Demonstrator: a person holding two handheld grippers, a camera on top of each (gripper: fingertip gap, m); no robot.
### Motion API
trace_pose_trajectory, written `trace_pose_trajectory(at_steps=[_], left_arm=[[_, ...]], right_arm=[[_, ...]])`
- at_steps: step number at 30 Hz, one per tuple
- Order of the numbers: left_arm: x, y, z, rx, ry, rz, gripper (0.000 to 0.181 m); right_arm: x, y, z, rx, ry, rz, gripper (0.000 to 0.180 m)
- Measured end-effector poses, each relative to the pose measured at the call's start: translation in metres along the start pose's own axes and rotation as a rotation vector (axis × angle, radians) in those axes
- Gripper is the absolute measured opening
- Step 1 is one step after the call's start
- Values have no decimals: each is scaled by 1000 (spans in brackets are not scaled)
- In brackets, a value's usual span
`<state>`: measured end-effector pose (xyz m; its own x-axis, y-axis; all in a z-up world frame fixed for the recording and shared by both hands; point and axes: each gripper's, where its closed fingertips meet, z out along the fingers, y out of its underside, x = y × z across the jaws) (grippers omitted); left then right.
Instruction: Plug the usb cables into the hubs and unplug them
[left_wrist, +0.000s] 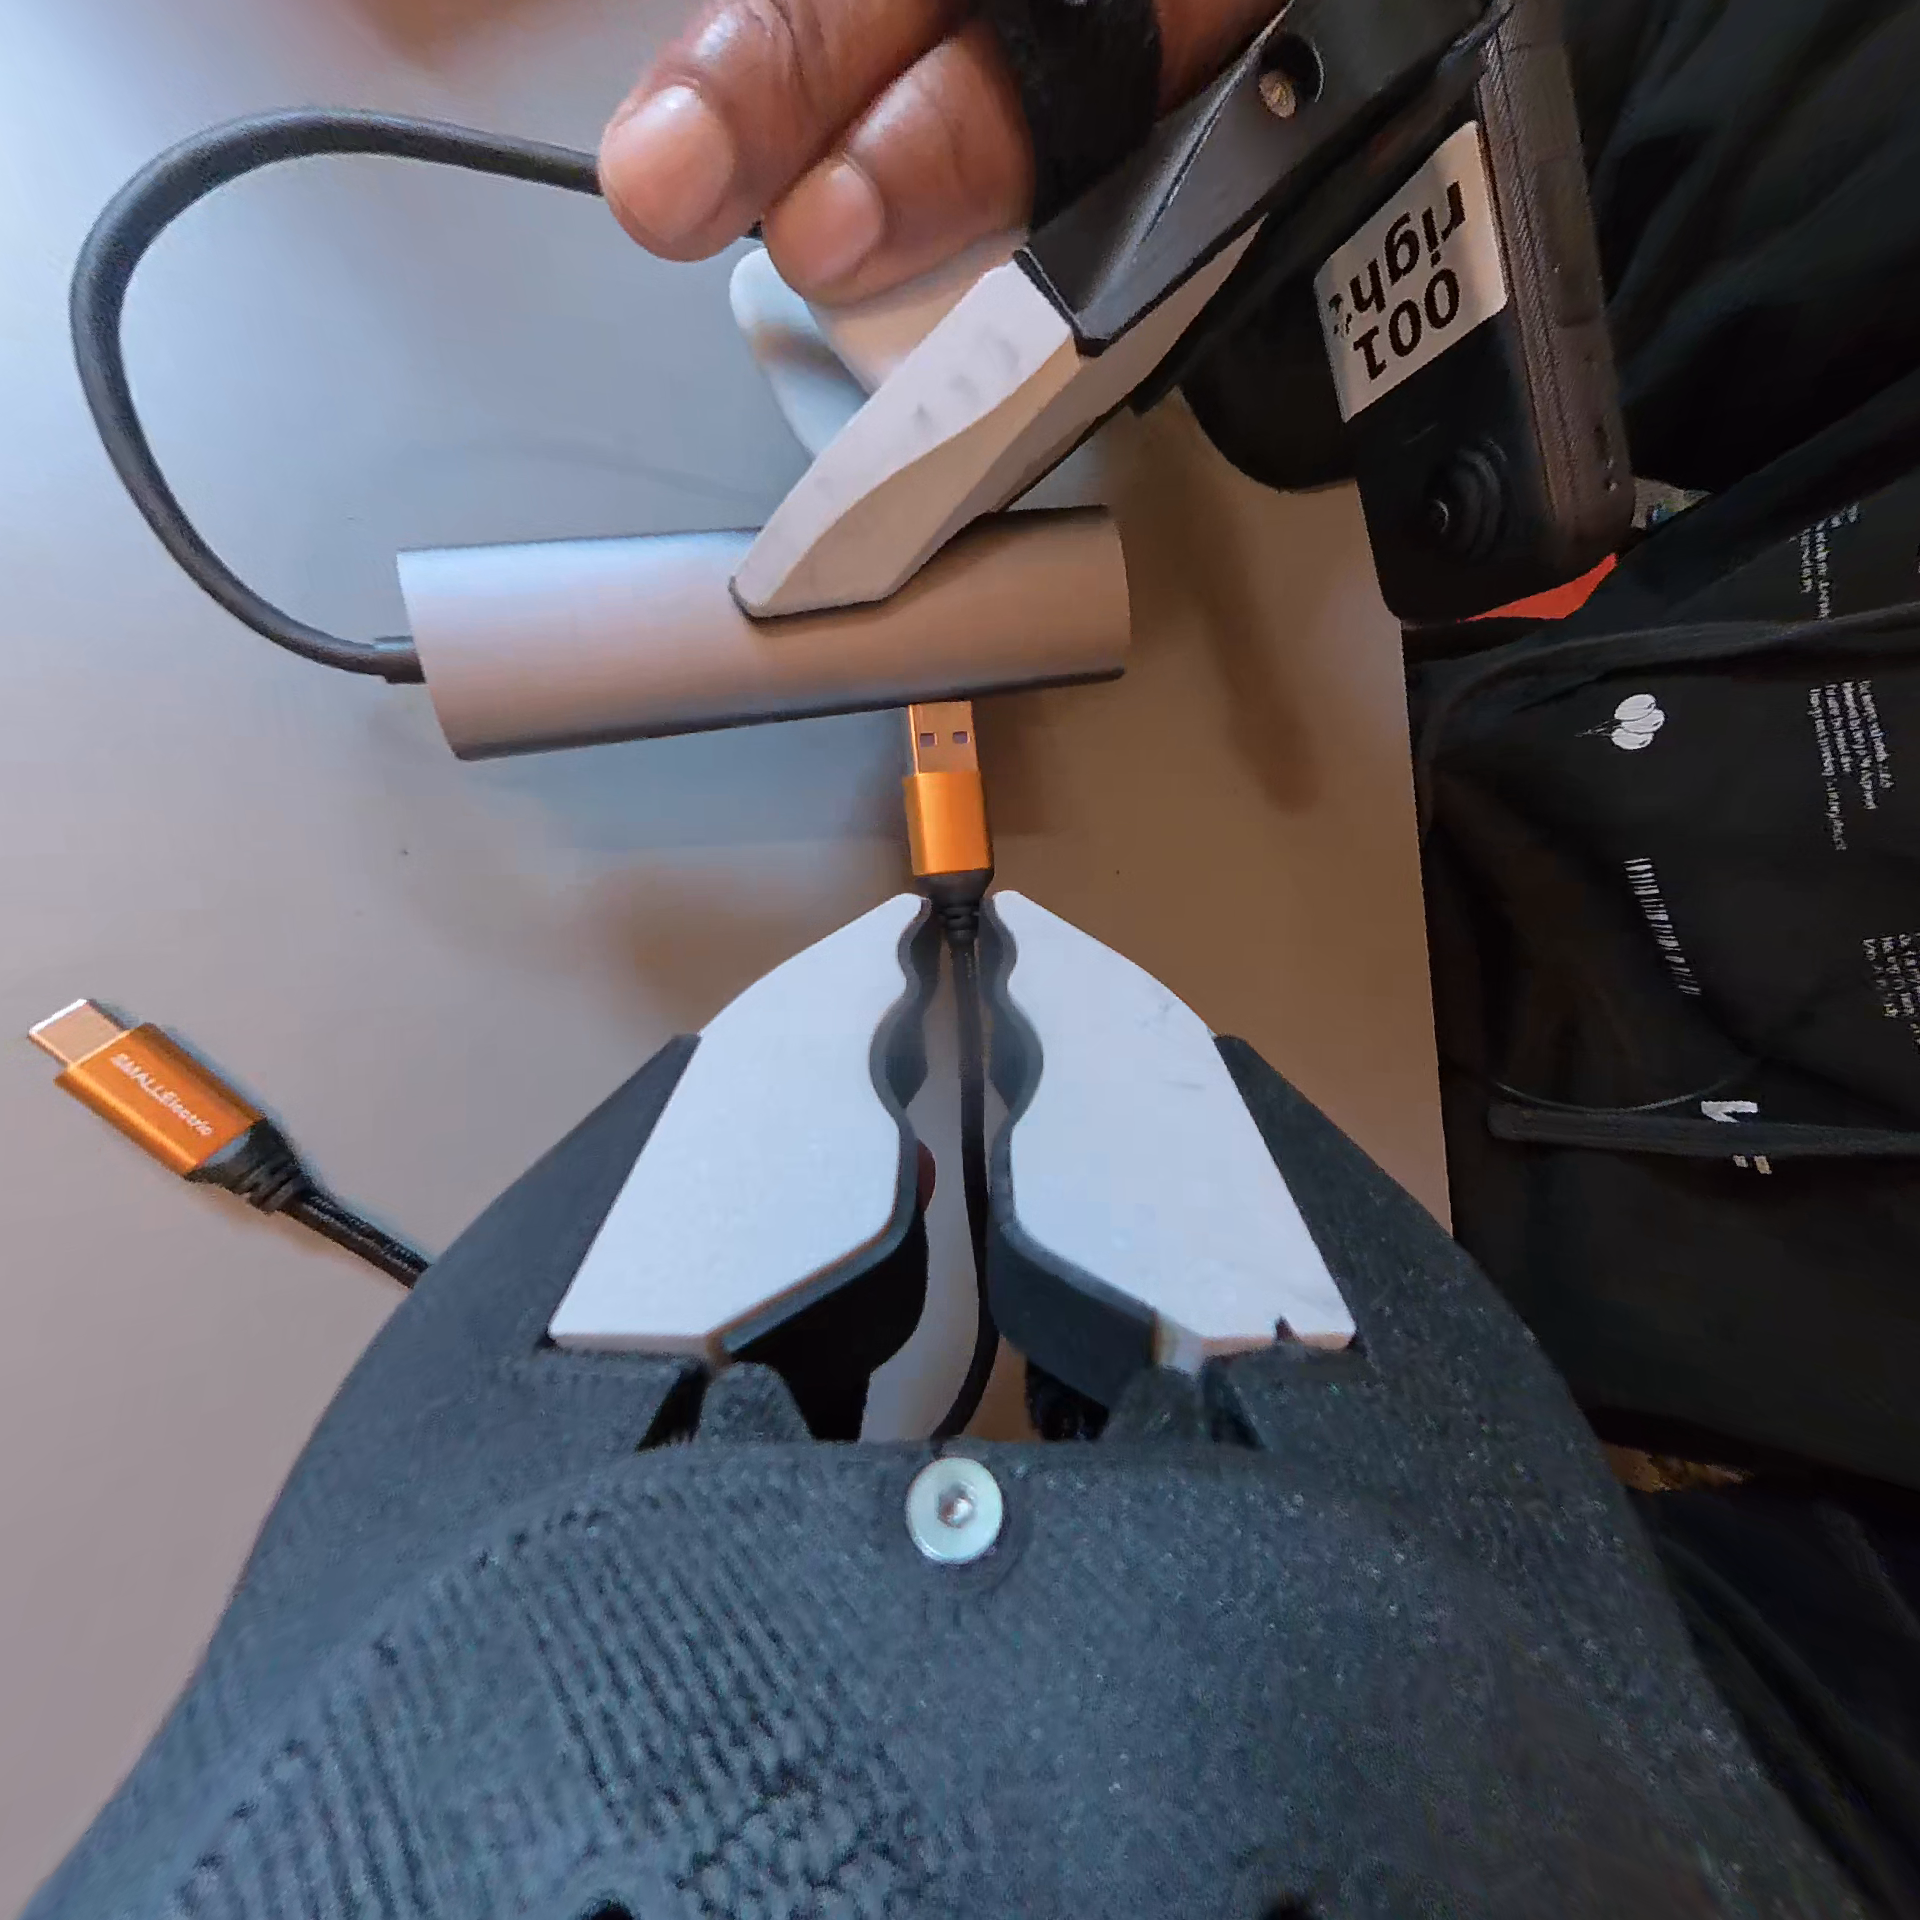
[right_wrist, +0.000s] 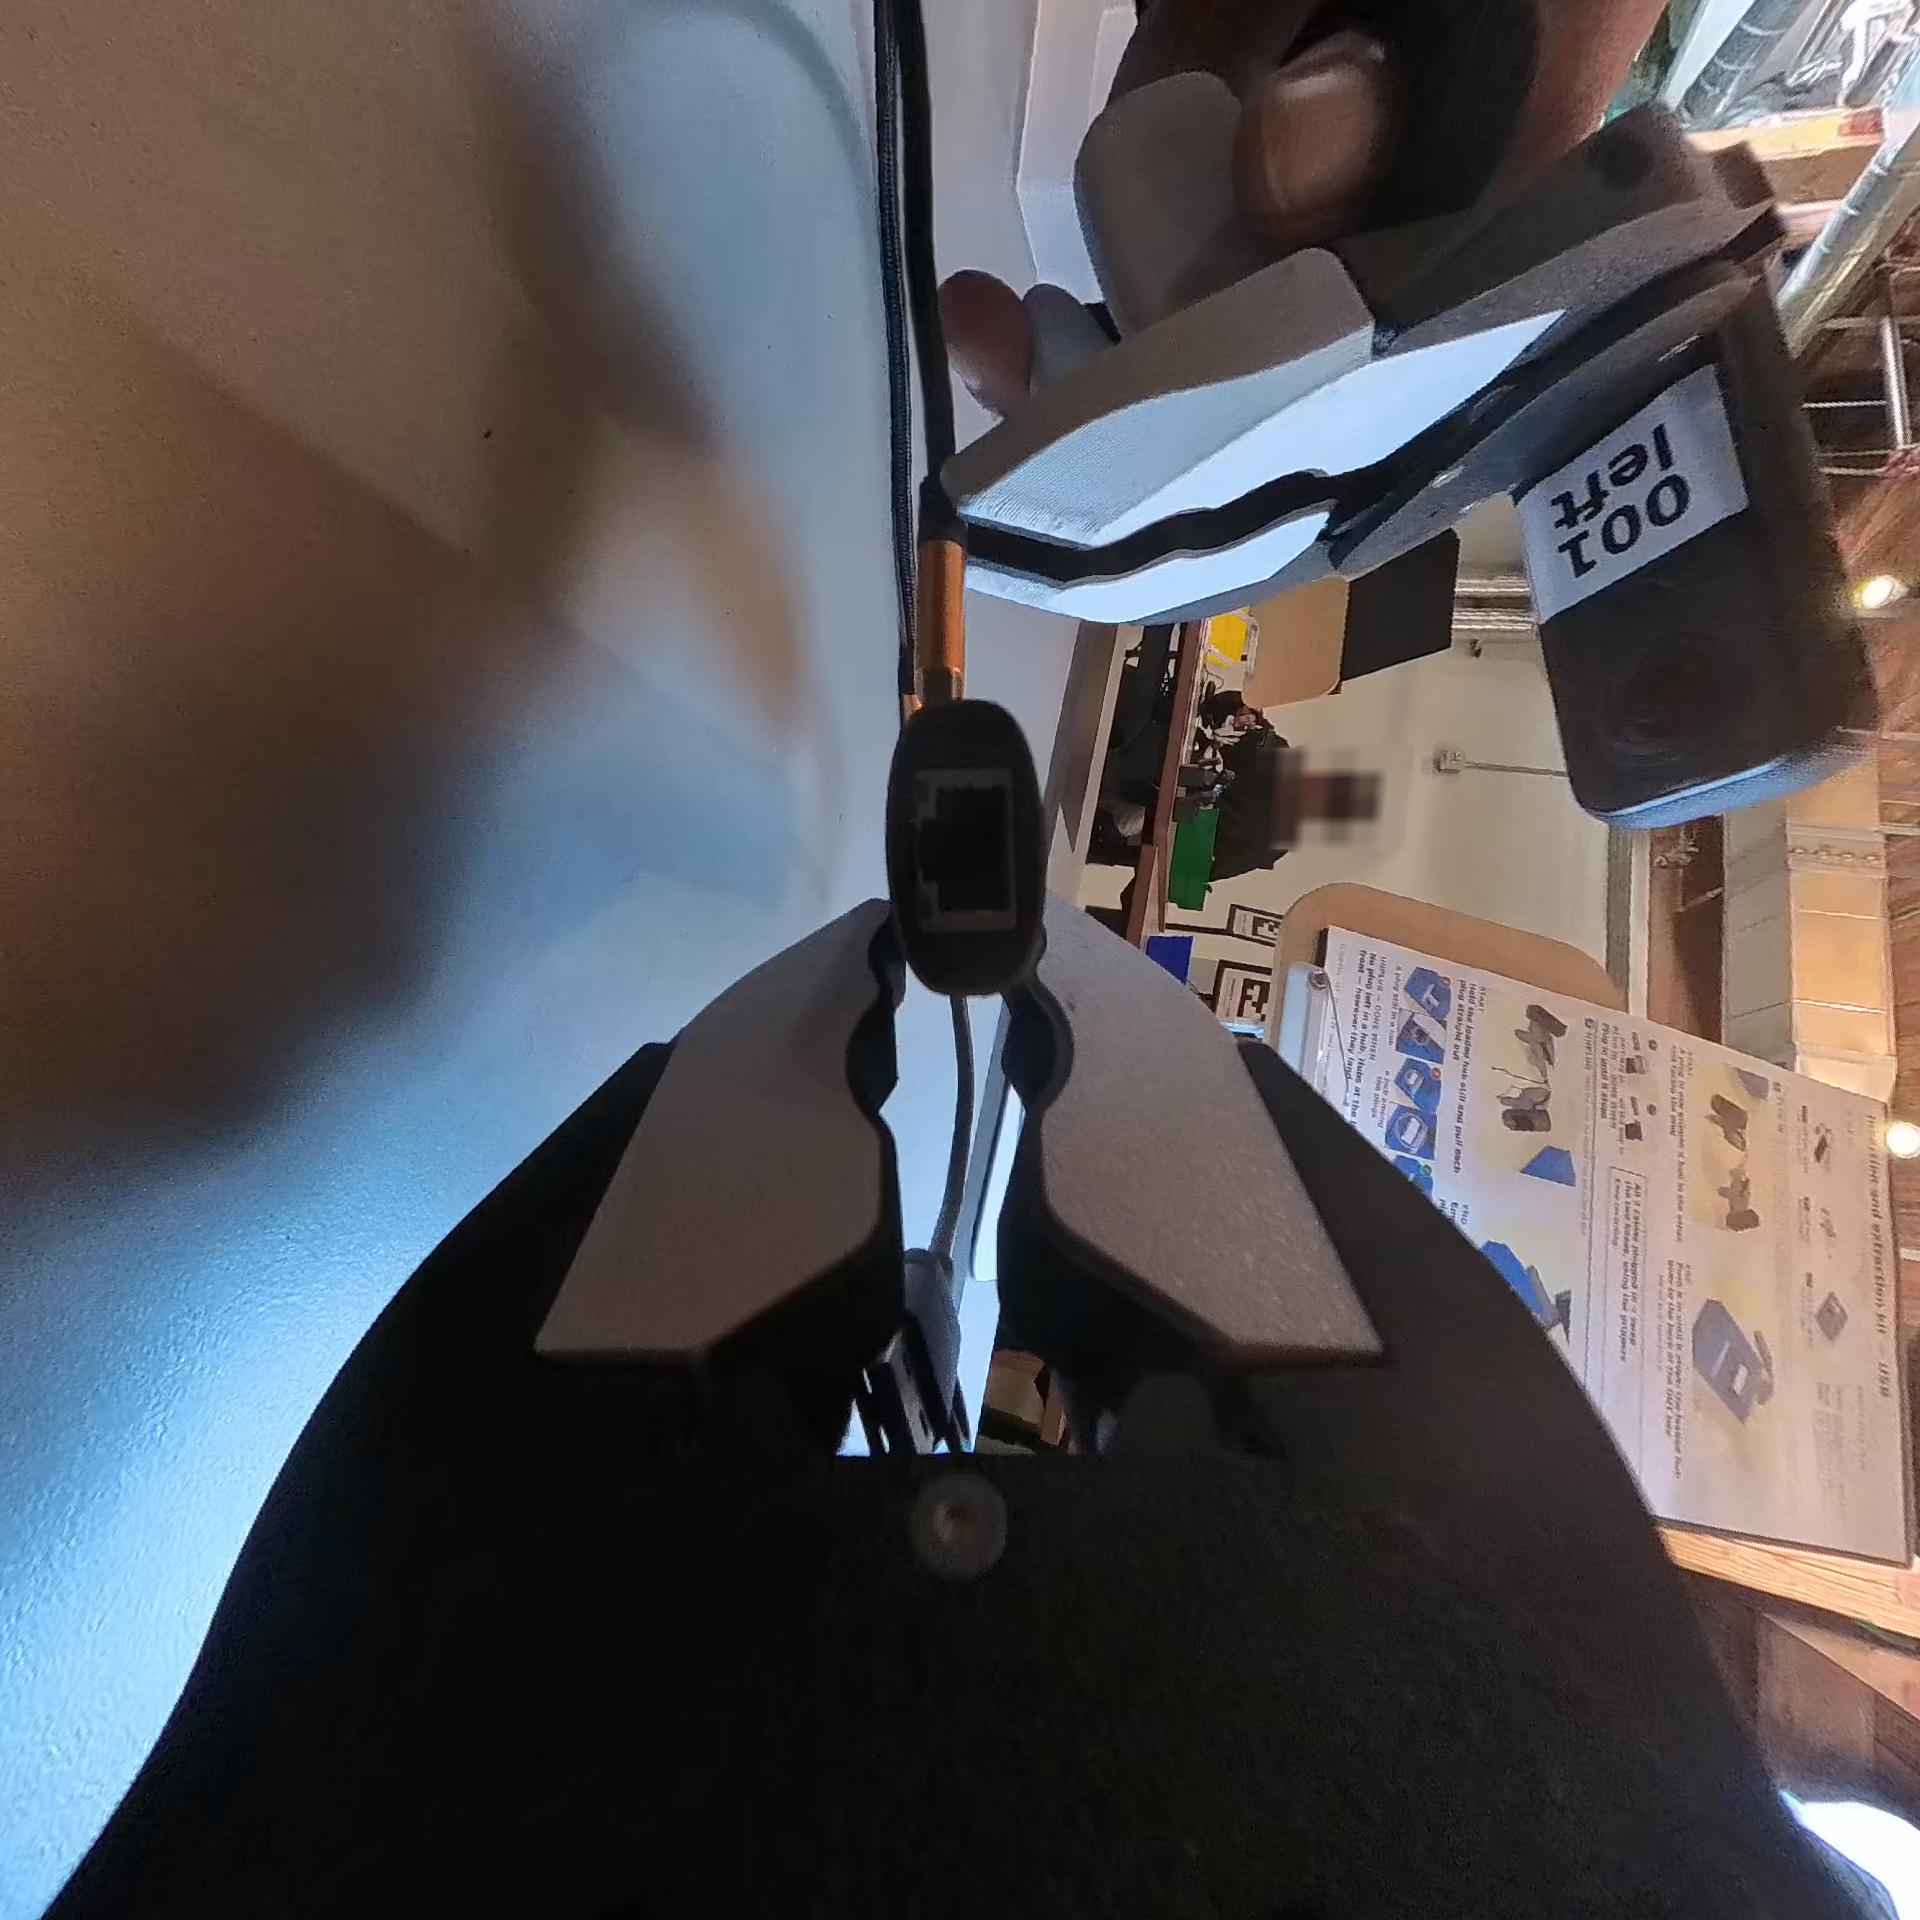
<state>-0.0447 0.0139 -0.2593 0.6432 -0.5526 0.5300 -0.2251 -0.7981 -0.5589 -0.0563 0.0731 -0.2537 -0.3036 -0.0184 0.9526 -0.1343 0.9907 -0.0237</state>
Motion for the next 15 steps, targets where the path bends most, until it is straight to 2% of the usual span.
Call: trace_pose_trajectory(at_steps=[15], left_arm=[[-18, -17, -9, 145, -29, -107, 6]], right_arm=[[5, 18, 5, -121, 44, -2, 16]])
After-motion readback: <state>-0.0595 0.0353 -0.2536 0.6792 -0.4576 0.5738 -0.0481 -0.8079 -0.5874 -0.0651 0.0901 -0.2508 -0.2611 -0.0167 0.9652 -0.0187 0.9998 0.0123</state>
